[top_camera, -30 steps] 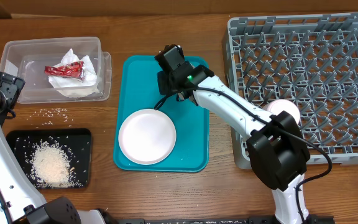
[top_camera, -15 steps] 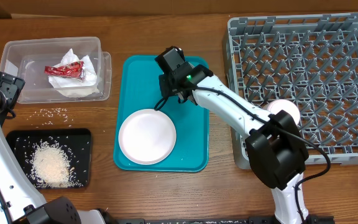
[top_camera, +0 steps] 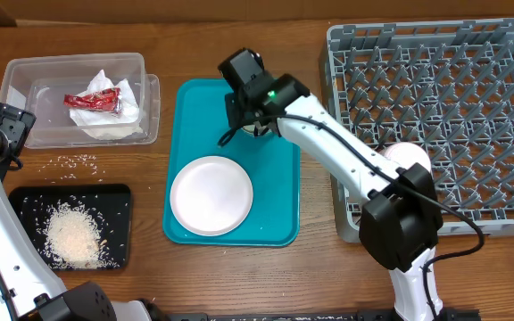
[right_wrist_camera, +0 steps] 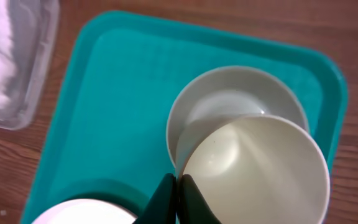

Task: Sort waste into correct bins and load items into the dishwasher
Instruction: 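Carry the white cup with the right gripper over the dish rack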

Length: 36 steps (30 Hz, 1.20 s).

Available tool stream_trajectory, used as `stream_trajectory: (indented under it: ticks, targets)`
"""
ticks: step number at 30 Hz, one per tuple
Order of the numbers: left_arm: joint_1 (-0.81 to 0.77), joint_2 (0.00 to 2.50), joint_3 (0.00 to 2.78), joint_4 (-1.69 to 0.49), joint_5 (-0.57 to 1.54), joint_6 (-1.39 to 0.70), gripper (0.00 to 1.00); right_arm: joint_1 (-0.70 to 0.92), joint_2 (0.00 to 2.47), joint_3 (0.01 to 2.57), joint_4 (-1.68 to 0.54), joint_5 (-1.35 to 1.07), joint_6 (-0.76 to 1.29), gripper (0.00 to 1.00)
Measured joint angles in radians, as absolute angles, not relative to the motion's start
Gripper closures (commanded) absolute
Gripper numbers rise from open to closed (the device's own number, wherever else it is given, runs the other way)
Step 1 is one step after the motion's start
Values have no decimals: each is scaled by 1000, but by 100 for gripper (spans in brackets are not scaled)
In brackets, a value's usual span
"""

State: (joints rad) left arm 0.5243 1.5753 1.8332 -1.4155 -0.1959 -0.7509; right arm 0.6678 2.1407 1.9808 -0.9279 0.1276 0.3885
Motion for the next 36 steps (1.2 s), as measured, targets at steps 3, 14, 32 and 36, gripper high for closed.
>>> stream_trajectory:
  ticks: [3, 14, 32, 36]
  targets:
    - [524, 1575, 1833, -1415, -196, -751, 0, 644, 2140, 2085, -1020, 125, 392, 96]
    - [524, 1575, 1833, -1416, -196, -751, 0, 274, 1972, 2279, -1370, 3, 438, 96]
    - [524, 1575, 1833, -1415, -196, -751, 0, -297, 1959, 1931, -1233, -823, 189, 96]
    - [524, 1575, 1833, -1415, -196, -751, 0, -339, 1959, 1781, -1091, -1010, 173, 96]
